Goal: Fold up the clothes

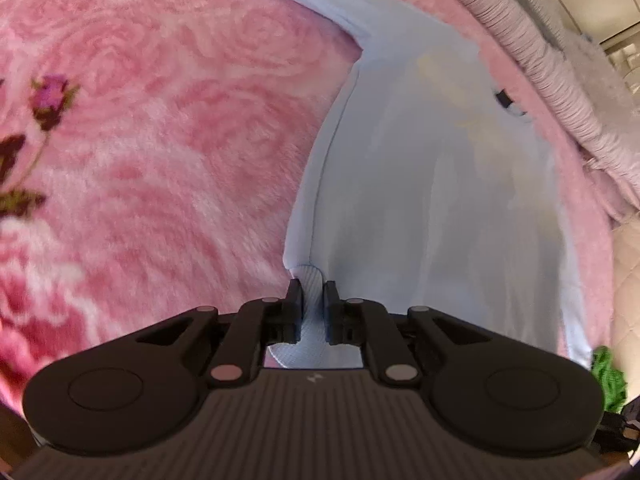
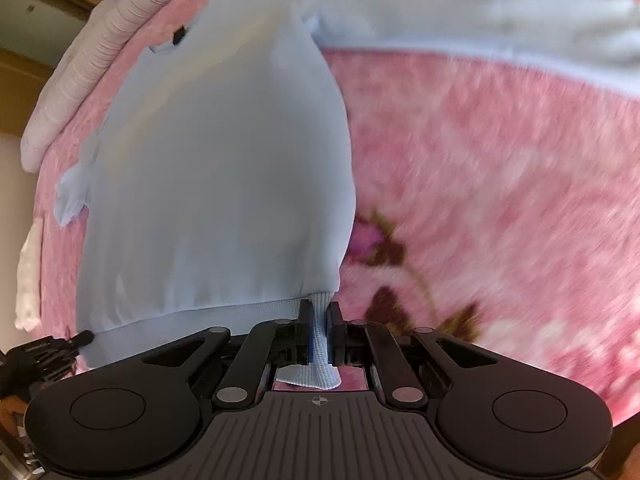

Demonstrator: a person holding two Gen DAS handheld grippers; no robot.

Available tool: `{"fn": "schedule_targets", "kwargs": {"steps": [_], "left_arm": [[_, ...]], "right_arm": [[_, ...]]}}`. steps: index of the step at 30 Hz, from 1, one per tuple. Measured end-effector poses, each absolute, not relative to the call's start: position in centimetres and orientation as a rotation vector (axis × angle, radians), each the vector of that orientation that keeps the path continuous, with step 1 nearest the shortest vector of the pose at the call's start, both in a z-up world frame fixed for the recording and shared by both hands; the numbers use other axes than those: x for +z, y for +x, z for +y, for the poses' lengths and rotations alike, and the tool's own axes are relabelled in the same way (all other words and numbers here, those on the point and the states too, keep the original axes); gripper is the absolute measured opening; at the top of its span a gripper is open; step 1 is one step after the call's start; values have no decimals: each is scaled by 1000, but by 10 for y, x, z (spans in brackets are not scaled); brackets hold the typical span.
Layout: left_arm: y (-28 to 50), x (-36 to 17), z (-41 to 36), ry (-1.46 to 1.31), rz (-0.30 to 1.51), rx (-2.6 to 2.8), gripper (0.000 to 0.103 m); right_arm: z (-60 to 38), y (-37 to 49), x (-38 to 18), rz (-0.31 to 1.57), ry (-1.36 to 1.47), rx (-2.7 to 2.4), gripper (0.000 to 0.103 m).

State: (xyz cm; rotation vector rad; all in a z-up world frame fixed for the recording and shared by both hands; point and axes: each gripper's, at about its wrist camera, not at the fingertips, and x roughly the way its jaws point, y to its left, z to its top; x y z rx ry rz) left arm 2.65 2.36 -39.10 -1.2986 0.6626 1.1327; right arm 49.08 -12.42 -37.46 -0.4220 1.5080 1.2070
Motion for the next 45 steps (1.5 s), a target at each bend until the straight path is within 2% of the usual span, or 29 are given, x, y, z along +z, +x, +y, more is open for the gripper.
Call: {"fn": "schedule_targets", "kwargs": {"steps": [5,7,9,14,22,26,29,35,38,40,41,42,45], "left_arm": [[46,-399,-1,-1303,749,1119,9],[49,-403,-4,-1305,773,1147,12],[44,-394,-1,-1318,743,1156,14],[17,-366,23,-1251,677,1224,23],[-27,-378,143,-1181,544,1357,26],[-48,-387,217,-1131,494,1455,26],[-69,-393,271,-1124,454,1499,30],[-111,-407,343,-1122,332,1611,33],[-121,-417,365,-1144,292,1620,40],[-128,-428,376,-1196,256,1616,36],[-129,-425,373,-1174,240,1609,13],[-129,-421,369,-1148,225,1602,4],[-129,-397,343,-1018,196,1628,4]], "right_arm": [[-137,498,-379,1494,-526,1120,5],[-136,494,-382,1476,-582,1100,11],[-129,493,-369,1393,-612,1096,33],[-93,504,-327,1159,-513,1072,39],[-16,489,-346,1267,-359,1082,40],[14,471,-355,1273,-407,1087,40],[25,461,-358,1257,-437,1066,40],[43,449,-365,1234,-474,964,40],[46,438,-367,1225,-492,952,40],[49,431,-370,1226,-517,949,40],[51,428,-372,1229,-531,947,40],[53,423,-374,1233,-545,951,40],[60,413,-375,1233,-565,979,40]]}}
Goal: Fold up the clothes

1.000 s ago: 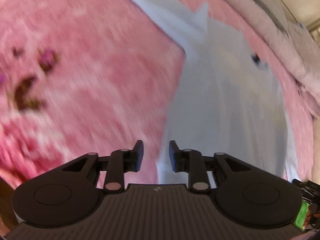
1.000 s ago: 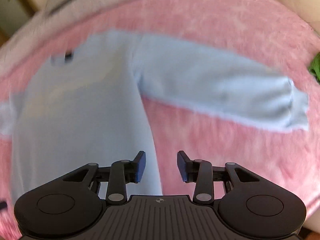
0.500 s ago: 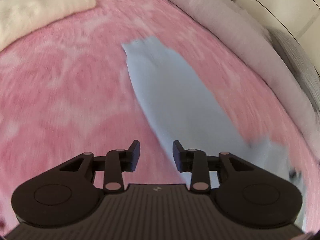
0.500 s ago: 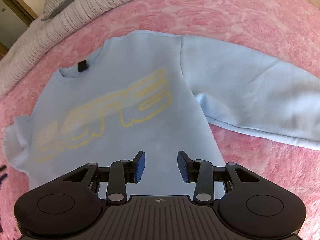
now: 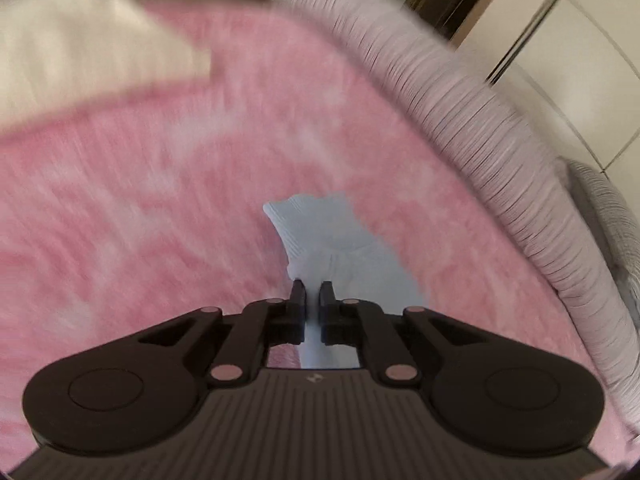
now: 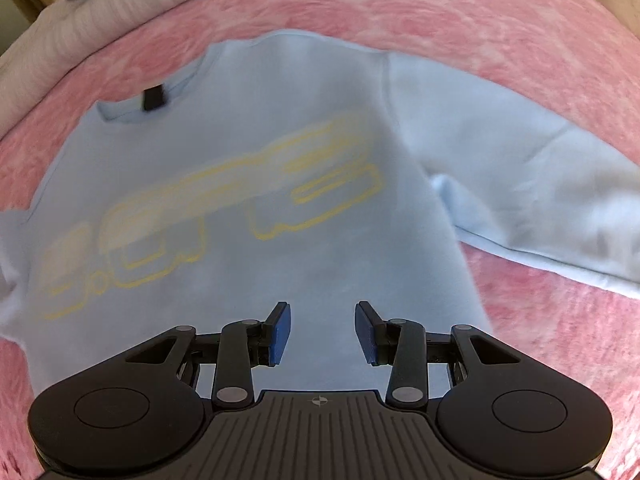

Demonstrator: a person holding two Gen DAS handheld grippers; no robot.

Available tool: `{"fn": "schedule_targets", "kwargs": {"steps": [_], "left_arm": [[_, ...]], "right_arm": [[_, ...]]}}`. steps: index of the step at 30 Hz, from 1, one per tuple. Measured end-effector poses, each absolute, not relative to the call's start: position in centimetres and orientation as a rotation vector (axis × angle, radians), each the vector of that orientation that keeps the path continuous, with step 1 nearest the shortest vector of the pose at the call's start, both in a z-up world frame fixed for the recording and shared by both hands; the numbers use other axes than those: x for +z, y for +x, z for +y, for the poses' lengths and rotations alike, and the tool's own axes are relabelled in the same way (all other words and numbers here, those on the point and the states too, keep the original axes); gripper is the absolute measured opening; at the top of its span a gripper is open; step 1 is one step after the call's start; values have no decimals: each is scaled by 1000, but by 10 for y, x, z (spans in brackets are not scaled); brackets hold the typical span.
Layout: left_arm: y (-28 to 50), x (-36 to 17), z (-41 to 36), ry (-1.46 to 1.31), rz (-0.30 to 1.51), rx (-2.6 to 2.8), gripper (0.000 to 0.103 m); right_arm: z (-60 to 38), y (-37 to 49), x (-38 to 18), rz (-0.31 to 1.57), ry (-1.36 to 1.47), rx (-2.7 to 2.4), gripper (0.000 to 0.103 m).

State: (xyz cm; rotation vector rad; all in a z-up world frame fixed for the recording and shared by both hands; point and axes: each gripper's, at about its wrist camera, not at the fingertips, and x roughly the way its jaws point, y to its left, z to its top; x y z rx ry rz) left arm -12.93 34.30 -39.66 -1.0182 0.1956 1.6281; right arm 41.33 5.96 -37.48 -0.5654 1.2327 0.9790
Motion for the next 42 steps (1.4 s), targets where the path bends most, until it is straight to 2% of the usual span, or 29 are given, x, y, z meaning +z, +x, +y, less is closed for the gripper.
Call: {"fn": "schedule_targets", "kwargs": {"steps": [4,6,10,12,14,18,23,28,34,40,41,42], "left_arm": [[-142,-350,278,-863,160,1723,4],[-150,-342,248,-813,203,1755,4],[-150,-378,210,-756,470,1747,6],[-148,-409,202,-765,601,1739,12],[-146,-418,191,-752,581,1759,13],[-138,-397,172,-823,567,1832,23],[-121,-377,131,-1011,614,1794,24],[-32,-365,83,-1033,642,1539,24],[59,-363,47,-1067,591,1401,24],[102,-363,23,-1131,555,1409,24],[107,-364,20,-1146,551,1409,23],[112,-363,18,-1158,546,1409,23]], "right_arm": [[61,401,-372,1221,-580,1018,40],[58,397,-373,1238,-571,1018,40],[45,389,-377,1274,-536,1020,40],[36,386,-376,1284,-518,1031,40],[20,389,-370,1291,-482,1030,40],[-22,406,-360,1306,-376,981,43],[-89,461,-360,1370,-166,773,48],[-158,548,-364,1335,7,588,50],[-232,660,-380,1226,328,453,50],[-253,735,-420,1246,636,378,51],[-252,742,-420,1246,632,394,49],[-246,746,-415,1237,580,434,12]]}}
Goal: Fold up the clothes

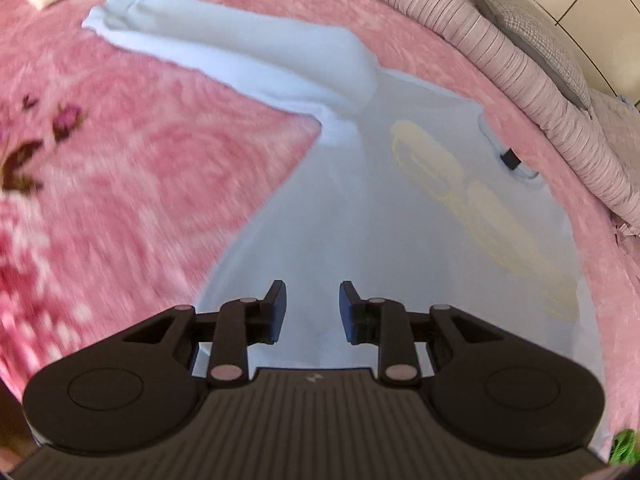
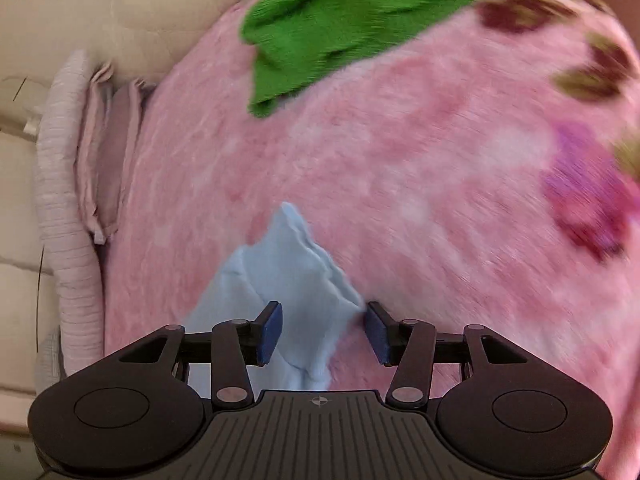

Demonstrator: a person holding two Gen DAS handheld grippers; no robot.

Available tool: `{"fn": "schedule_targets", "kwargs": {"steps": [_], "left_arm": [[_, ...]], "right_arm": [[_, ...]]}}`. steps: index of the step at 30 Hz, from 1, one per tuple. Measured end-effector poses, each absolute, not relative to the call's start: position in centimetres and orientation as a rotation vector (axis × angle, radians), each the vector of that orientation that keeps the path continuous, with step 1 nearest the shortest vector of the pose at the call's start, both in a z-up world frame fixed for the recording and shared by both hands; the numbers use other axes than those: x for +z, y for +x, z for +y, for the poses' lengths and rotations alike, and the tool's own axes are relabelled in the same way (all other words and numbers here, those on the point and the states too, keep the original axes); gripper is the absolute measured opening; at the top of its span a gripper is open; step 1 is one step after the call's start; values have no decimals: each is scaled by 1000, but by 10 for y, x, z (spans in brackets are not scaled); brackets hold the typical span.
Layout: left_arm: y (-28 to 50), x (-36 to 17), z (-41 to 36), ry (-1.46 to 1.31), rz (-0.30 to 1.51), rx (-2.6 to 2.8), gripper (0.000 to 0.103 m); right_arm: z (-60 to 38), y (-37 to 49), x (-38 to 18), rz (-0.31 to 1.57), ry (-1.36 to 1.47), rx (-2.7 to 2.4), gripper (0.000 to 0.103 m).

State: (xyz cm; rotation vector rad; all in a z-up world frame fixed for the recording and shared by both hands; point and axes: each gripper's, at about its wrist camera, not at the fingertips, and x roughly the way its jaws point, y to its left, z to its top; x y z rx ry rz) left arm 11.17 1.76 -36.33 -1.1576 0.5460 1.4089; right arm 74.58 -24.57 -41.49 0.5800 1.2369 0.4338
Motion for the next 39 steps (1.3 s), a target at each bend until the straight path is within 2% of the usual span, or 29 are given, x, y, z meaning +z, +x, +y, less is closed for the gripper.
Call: {"fn": "schedule_targets", "kwargs": {"steps": [1,5,7,9,10,11,14,21,26,28,29,30,36,39], "left_arm": [[117,-361,13,-1162,539,1403,22],[120,-349,5,-1129,536,1372,22],[118,-348,3,-1106,561,1358,22],[111,-352,2,-1095,597,1367,22],[107,-354,1,-1093,611,1379,22],[103,-355,0,-1091,625,1390,22],[80,-355,-6,-1094,636,1416,24],[39,-366,-20,-1134,699,1333,33],[27,-400,-22,-1348,614,1147,33],[20,-409,-21,-1374,578,1109,28],[17,-410,-19,-1374,564,1087,13],[13,-412,-17,-1374,550,1066,5],[1,-345,-31,-1099,570,952,5],[-2,-366,-33,-1044,900,1041,4]], "right_arm": [[-240,749,-410,1225,527,473,6],[-236,753,-359,978,438,649,5],[-234,760,-354,929,414,658,6],[-226,771,-376,1068,352,590,9],[-222,776,-387,1138,317,553,15],[-220,776,-395,1212,262,491,32],[-232,747,-387,1183,260,521,42],[-239,601,-381,1429,173,881,44],[-236,520,-402,1565,181,920,44],[-231,504,-406,1547,164,876,42],[-231,499,-404,1523,184,851,12],[-229,496,-398,1498,173,842,3],[-219,457,-338,1272,-54,876,2],[-206,433,-356,1279,-339,722,3]]}}
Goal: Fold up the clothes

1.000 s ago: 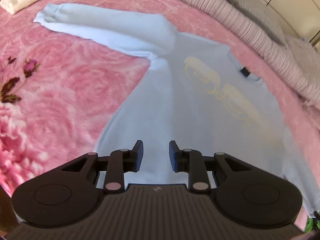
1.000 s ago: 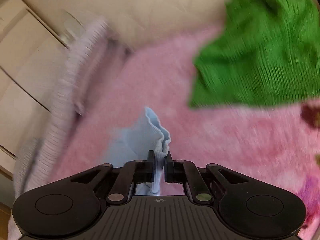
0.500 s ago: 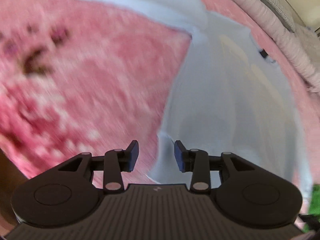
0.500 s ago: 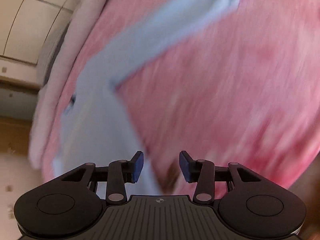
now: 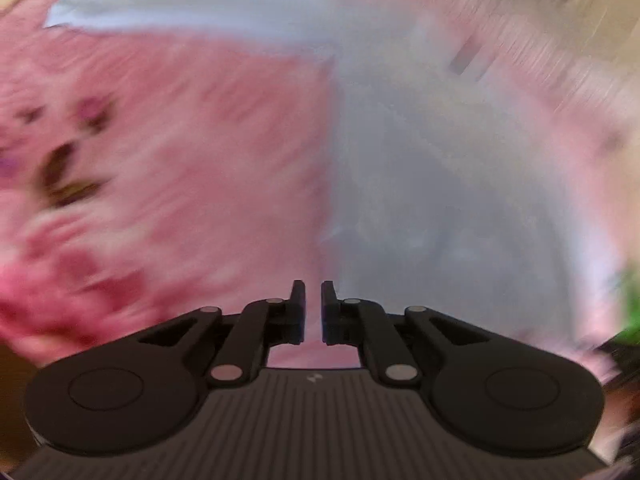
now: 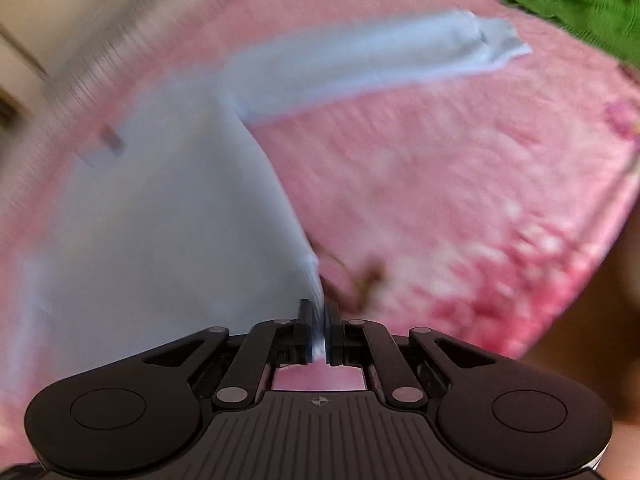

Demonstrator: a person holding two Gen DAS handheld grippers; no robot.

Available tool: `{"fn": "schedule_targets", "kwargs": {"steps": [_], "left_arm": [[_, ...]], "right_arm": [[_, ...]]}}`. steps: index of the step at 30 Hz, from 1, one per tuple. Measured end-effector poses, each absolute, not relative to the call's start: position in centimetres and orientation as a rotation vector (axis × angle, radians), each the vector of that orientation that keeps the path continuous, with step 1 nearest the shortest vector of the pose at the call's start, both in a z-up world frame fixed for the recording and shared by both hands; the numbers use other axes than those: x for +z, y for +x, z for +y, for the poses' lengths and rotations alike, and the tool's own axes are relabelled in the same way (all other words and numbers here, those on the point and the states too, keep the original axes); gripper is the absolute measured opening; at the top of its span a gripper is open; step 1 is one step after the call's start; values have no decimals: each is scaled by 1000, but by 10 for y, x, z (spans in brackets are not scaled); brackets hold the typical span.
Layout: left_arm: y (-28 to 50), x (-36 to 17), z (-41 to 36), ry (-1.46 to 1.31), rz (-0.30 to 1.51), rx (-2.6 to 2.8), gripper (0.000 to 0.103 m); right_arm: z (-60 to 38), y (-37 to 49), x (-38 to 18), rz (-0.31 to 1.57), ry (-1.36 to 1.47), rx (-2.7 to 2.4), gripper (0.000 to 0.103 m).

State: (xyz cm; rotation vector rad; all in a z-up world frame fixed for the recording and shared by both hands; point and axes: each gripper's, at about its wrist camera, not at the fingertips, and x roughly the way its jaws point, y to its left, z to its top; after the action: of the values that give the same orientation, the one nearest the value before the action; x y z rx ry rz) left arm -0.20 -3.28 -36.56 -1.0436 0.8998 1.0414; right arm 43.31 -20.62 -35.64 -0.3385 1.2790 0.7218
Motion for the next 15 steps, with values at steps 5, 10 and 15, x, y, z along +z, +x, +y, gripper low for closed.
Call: {"fn": "schedule_targets", "kwargs": {"steps": [5,10,15], "left_arm": [[-7,-356,-20,-1037,798,1042,6],[49,-360,0,-818,777,916,9],[78,-391,-9,-745,923,899,15]], "right_arm": [[-205,409,-348,1187,-408,689,3],[-175,390,-347,1041,-382,875,5],[-171,383,-394,1150,-479,821,5]]}}
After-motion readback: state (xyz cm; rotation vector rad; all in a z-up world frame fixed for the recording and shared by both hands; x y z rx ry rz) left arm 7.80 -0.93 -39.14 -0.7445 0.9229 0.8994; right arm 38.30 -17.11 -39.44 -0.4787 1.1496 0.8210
